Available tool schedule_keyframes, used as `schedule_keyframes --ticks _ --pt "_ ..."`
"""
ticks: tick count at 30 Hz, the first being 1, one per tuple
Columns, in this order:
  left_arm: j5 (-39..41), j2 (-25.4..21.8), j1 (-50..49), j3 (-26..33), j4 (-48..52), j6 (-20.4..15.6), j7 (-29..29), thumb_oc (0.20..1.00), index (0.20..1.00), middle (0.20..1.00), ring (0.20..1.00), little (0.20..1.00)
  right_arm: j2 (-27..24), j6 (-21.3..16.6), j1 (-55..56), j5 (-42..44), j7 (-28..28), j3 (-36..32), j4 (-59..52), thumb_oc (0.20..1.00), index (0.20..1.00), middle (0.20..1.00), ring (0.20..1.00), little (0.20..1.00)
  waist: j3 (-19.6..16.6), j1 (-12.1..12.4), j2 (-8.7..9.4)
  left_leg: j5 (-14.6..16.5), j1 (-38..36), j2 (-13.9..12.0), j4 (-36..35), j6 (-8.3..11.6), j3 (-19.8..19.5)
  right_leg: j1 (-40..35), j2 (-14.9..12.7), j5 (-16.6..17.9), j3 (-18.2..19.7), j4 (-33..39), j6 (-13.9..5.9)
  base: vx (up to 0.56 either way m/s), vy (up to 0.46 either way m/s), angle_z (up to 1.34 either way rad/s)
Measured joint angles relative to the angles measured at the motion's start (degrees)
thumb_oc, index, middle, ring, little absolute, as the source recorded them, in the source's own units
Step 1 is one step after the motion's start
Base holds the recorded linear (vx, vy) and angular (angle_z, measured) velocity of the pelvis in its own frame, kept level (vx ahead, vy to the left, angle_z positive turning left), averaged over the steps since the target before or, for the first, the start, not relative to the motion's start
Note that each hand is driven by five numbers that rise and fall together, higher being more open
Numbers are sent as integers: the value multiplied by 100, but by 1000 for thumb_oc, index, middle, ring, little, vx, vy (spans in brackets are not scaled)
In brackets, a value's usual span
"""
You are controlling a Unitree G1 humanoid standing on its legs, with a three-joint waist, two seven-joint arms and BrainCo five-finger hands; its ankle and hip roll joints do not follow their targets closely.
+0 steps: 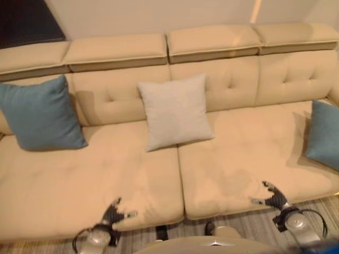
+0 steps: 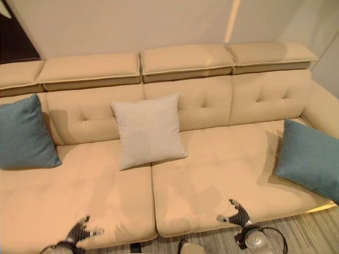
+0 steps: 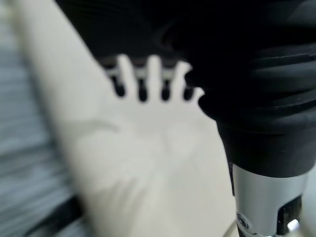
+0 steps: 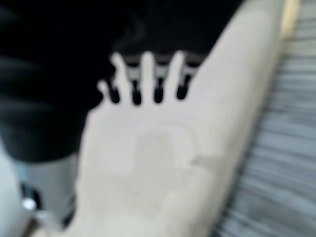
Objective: Pick up all the scattered cushions and arrange them neatly on the sofa.
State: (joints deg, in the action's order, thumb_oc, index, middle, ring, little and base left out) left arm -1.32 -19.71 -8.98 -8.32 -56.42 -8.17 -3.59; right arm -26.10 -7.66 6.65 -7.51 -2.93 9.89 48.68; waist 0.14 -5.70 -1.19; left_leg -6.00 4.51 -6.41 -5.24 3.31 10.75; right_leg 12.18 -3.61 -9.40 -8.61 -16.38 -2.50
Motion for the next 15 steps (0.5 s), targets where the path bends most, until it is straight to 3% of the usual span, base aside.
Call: schedule_keyframes --ticks 3,6,7,10,11,12,13,14,15 --pt "-271 210 10 -217 -684 58 0 1000 1000 1000 1000 1000 226 80 223 -86 4 50 936 1000 1000 1000 1000 1000 -35 6 -8 7 -54 -71 -24 3 -14 -103 69 -47 -16 -45 67 -45 -30 7" --pt "-271 262 -45 -242 -729 131 -5 1000 1000 1000 1000 1000 254 199 280 -115 -3 56 1090 1000 1000 1000 1000 1000 -38 -5 -10 19 -78 -123 -19 0 27 -121 104 -61 -37 -31 92 -58 -3 0" --pt "-268 273 -33 -238 -775 138 -17 1000 1000 1000 1000 1000 287 225 246 -121 -7 116 1248 1000 1000 1000 1000 1000 10 -5 95 16 -157 -115 279 61 9 -182 104 -112 28 -39 211 -142 22 -23" --pt "-259 326 51 -263 -793 150 -15 1000 1000 1000 1000 1000 277 228 193 -122 -20 148 1315 1000 1000 1000 1000 1000 -8 13 144 144 -162 -79 614 174 -76 -241 89 -133 193 -83 258 -195 88 -39" --pt "-216 349 100 -342 -760 149 -47 1000 1000 1000 1000 1000 276 258 -115 -128 -8 298 1475 1000 1000 1000 1000 1000 108 143 336 345 -183 197 1030 194 -688 -209 -20 68 605 0 233 -132 149 -125" --pt "-206 384 99 -340 -734 140 -51 1000 1000 1000 1000 1000 243 250 -206 -128 -18 297 1455 1000 1000 1000 1000 1000 127 241 373 512 -255 346 1209 188 -929 -160 -50 156 786 56 200 -111 150 -143" --pt "-197 416 163 -334 -732 139 -53 1000 1000 1000 1000 1000 194 268 -272 -127 -40 296 1398 1000 1000 1000 1000 1000 127 140 320 753 -308 367 1346 163 -1163 -188 -17 335 908 239 132 -156 224 -108" --pt "-106 437 407 -346 -721 129 -55 1000 1000 1000 1000 1000 163 309 -356 -127 -59 295 1516 1000 1000 1000 1000 1000 195 17 214 935 -515 373 1020 6 -1384 -162 102 582 1102 430 68 -185 237 -79" --pt "-63 445 502 -347 -721 128 -54 1000 1000 1000 1000 1000 139 326 -430 -127 -62 294 1558 1000 1000 1000 1000 1000 225 18 171 994 -614 340 807 -50 -1361 -86 148 651 1160 450 6 -147 197 -81"
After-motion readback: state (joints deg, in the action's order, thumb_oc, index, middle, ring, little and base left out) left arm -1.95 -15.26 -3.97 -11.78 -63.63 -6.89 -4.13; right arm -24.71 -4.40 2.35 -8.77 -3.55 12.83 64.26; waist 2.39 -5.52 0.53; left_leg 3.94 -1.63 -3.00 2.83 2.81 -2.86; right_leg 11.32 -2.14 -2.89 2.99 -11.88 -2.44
